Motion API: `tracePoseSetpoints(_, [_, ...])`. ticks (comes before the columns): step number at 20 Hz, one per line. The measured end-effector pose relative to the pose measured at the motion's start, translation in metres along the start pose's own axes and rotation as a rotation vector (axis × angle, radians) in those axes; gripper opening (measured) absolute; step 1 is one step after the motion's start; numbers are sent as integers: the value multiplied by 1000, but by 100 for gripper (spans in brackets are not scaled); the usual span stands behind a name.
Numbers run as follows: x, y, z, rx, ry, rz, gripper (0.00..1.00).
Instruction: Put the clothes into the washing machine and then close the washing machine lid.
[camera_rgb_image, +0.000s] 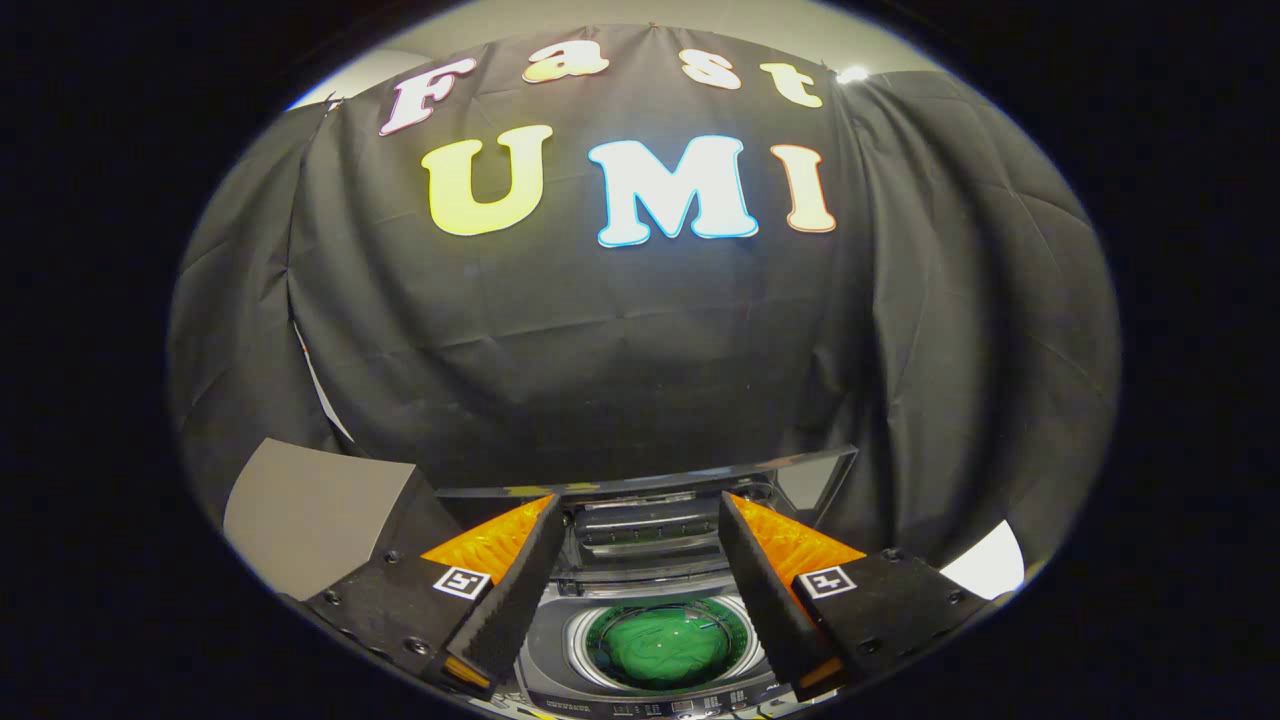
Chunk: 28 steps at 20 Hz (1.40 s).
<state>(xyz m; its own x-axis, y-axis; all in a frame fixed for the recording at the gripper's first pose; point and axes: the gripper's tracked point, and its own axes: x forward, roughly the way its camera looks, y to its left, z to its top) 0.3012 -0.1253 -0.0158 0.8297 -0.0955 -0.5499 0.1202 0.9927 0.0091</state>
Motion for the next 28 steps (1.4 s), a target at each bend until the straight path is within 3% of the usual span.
tracePoseSetpoints(12, [67,13,16,54,92,45,96])
tracePoseSetpoints(17, [100,6,14,108,142,24,96])
tracePoseSetpoints(28, [129,-2,-3,50,200,4,97])
